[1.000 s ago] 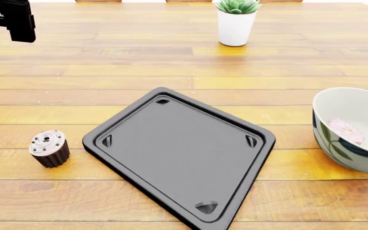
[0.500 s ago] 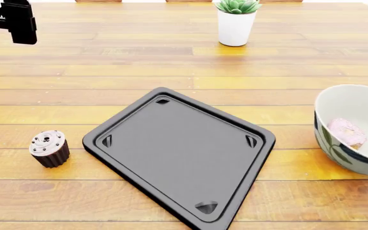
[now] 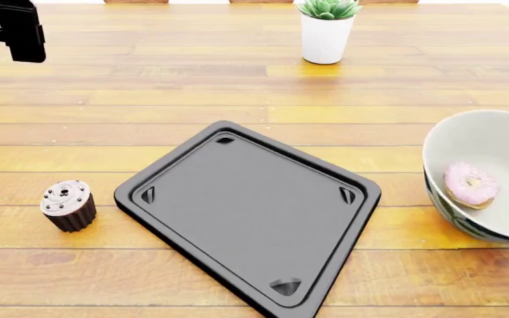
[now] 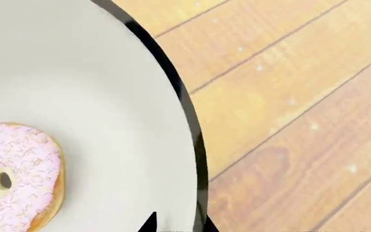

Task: Pick up the bowl with donut and place it on the tray. Pick up the cupcake and place it on the tray.

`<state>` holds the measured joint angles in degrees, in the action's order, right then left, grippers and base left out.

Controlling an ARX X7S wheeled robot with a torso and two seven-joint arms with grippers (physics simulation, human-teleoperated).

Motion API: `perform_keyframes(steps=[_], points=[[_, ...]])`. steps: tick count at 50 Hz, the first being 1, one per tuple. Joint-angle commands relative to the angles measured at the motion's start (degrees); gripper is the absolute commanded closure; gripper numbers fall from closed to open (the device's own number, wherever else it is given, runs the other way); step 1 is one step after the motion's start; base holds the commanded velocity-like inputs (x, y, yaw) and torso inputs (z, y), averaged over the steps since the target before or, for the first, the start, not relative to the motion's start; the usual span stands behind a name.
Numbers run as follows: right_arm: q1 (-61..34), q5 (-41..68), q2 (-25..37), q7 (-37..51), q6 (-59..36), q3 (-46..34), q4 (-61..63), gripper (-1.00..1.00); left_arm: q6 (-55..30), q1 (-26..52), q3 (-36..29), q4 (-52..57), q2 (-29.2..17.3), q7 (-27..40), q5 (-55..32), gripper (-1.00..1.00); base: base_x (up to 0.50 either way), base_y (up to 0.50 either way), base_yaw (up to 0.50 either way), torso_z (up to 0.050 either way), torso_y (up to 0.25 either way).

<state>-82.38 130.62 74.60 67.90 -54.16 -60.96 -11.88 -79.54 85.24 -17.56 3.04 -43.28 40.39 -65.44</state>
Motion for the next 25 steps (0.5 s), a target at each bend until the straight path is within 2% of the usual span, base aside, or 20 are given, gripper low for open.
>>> perform_keyframes(steps=[1, 11, 20, 25], points=[[4.3, 3.1, 0.8, -0.2, 4.6, -0.4, 0.8, 1.0, 0.2, -0.5, 0.6, 0.6, -0.8, 0.8, -0.8, -1.0, 0.0, 0.0, 0.0, 0.0, 0.0], [4.5, 5.6, 1.2, -0.5, 11.4, 1.6, 2.0, 1.0, 0.5, -1.1, 1.5, 1.3, -1.5, 1.8, -1.6, -1.0, 0.0, 0.0, 0.0, 0.0, 0.0], [9.1, 8.1, 1.8, -11.6, 22.0, 3.9, 4.6, 1.0, 1.1, -2.6, 2.5, 1.9, -2.0, 2.5, -2.6, -1.0, 0.0, 0.0, 0.0, 0.0, 0.0], [11.3, 9.2, 2.0, -14.9, 27.9, 4.6, 6.5, 1.0, 1.7, -3.7, 3.0, 2.1, -2.5, 2.6, -2.9, -1.0, 0.0, 0.0, 0.0, 0.0, 0.0]])
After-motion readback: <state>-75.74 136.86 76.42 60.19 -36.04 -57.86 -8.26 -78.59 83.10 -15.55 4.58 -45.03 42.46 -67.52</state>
